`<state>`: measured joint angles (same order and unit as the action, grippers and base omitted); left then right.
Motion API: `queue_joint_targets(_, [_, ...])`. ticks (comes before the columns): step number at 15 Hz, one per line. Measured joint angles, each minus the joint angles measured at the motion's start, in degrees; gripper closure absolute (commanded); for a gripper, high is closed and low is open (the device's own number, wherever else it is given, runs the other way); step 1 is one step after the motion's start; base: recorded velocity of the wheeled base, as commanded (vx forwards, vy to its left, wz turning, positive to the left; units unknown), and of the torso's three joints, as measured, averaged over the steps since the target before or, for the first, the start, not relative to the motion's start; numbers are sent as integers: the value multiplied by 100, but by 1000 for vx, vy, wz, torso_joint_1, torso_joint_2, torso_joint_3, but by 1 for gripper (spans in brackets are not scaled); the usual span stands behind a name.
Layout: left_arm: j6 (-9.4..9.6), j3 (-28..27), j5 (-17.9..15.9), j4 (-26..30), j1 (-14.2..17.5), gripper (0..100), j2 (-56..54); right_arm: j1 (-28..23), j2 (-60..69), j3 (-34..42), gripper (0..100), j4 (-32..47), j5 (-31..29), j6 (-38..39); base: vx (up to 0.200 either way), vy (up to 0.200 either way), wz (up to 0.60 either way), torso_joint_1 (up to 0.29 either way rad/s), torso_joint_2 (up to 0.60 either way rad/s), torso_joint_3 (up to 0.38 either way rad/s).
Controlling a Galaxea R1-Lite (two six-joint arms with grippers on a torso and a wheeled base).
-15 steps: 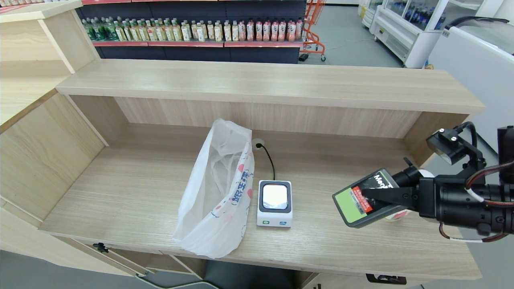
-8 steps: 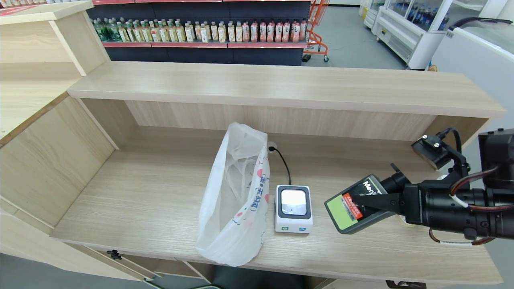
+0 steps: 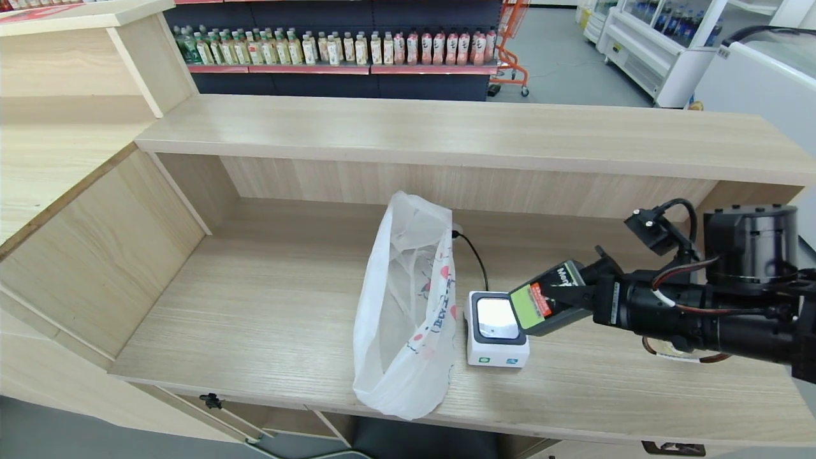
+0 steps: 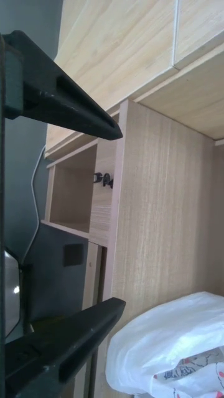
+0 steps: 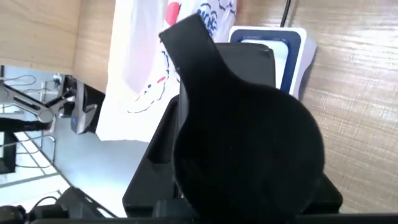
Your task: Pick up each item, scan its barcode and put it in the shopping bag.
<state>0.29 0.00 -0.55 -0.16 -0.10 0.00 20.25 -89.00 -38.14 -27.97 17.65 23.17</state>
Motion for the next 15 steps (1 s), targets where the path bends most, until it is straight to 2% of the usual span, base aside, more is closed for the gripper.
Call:
queue_joint_targets(4, [4,0,1,2,-4,0,0,9,-573,-11,100,-219,0,-260,0,0,0,0,0,0])
queue_joint_targets(9, [20,0,1,0,-6,0,0,26,-1165,-2,100,-1117,-57,-295,0,0,0,0,0,0])
queue_joint_targets(15, [17,0,1,0,-9,0,0,202,-1740,-16,100,-1613,-129,-301,0,0,0,0,0,0])
